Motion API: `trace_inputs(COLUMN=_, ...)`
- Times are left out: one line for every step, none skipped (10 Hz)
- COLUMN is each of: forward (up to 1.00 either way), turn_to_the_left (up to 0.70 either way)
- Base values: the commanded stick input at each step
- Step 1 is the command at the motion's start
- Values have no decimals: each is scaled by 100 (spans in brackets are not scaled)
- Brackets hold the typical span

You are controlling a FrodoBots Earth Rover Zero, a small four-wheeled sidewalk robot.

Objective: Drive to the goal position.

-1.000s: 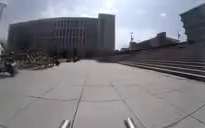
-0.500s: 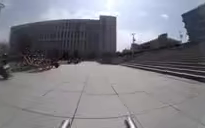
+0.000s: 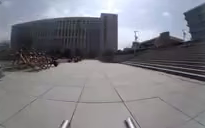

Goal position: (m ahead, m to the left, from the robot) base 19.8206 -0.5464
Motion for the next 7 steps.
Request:
trace_inputs(forward=85, turn_to_the_left=-34)
trace_inputs(forward=85, turn_to_the_left=-20)
trace_inputs(forward=85, turn_to_the_left=0)
trace_inputs(forward=85, turn_to_the_left=0)
trace_inputs(forward=85, turn_to_the_left=0)
trace_inputs(forward=85, turn_to_the_left=0)
trace_inputs(forward=85, turn_to_the_left=0)
